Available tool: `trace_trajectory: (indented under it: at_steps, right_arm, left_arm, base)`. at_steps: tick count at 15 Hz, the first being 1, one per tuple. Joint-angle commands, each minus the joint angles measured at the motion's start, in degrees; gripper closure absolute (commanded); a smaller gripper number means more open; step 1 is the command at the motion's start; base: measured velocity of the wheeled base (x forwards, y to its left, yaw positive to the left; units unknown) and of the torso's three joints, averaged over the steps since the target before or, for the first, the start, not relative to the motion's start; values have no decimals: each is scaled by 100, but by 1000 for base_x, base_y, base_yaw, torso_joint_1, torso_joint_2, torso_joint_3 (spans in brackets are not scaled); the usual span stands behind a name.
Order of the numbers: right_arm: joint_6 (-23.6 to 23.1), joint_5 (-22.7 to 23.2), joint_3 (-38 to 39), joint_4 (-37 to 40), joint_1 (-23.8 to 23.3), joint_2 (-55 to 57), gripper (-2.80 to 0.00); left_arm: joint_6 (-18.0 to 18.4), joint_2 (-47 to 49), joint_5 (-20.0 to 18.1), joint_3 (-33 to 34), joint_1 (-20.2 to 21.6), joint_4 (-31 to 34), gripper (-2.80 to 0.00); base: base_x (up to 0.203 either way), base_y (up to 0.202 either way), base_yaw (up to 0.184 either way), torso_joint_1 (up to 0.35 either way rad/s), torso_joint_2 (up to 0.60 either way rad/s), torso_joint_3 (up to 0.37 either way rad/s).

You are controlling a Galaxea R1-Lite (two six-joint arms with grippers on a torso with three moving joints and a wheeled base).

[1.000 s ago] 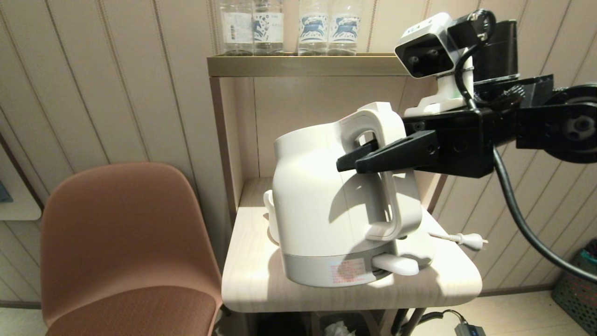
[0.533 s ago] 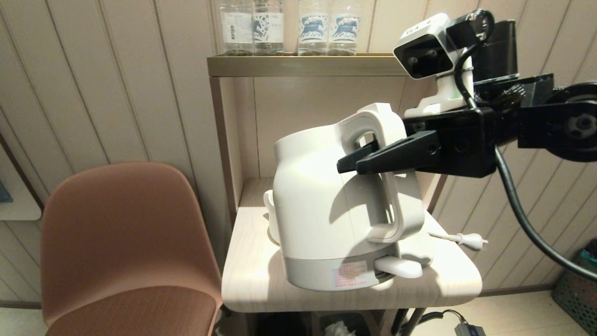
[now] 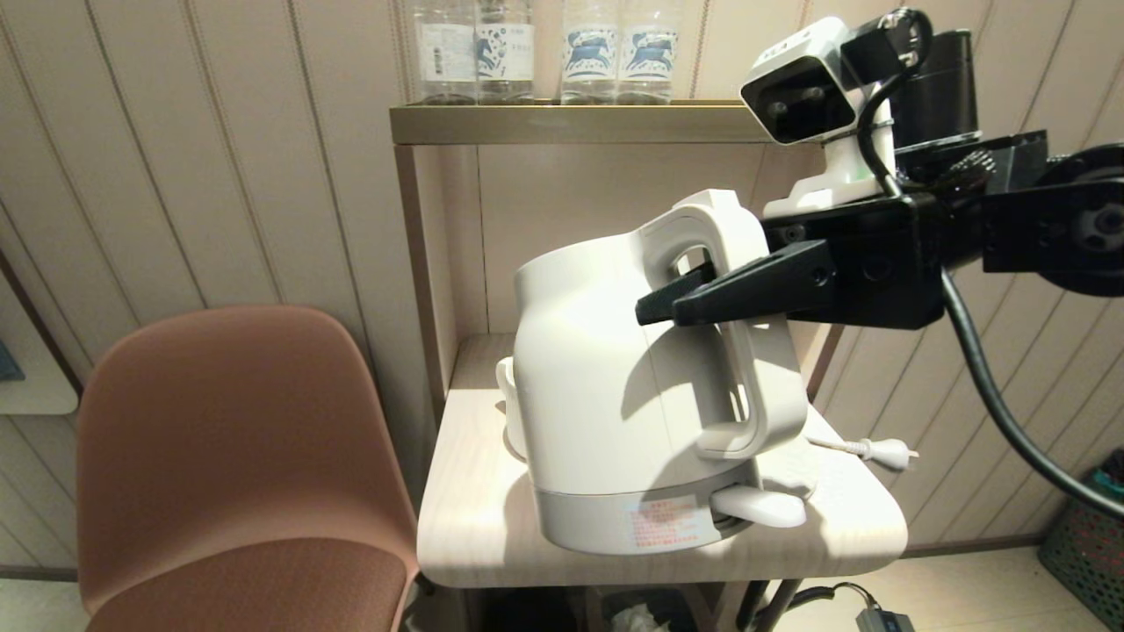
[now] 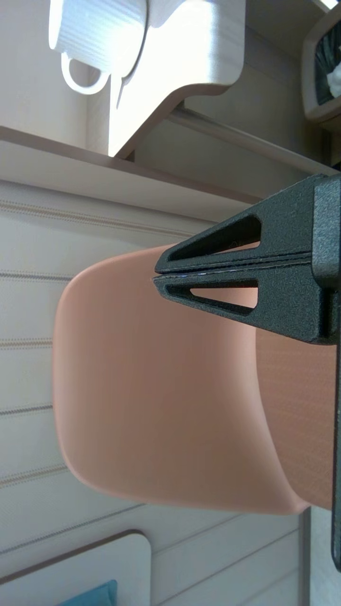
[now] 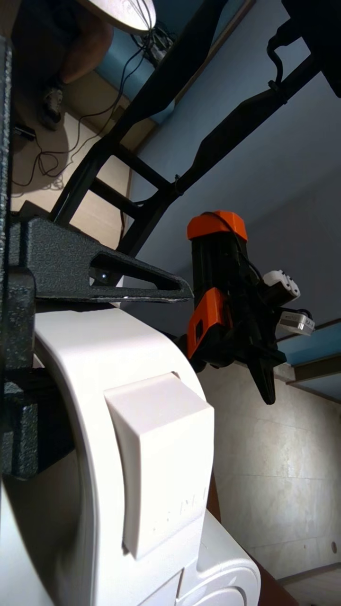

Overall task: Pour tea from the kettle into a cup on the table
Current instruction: Pour water into the cup

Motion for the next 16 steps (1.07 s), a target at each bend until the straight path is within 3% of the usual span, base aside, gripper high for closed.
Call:
trace_trajectory:
  at_steps: [1,16]
  right_arm:
    - [0,274,-69,9,0,14,0]
    - [0,274,-333,384,53,36,0]
  left_arm:
    - [0,-2,7,0,0,-8,0]
    - [0,-2,-2,0,0,-8,0]
  base:
    - [0,0,0,0,0,0]
    - [0,0,0,0,0,0]
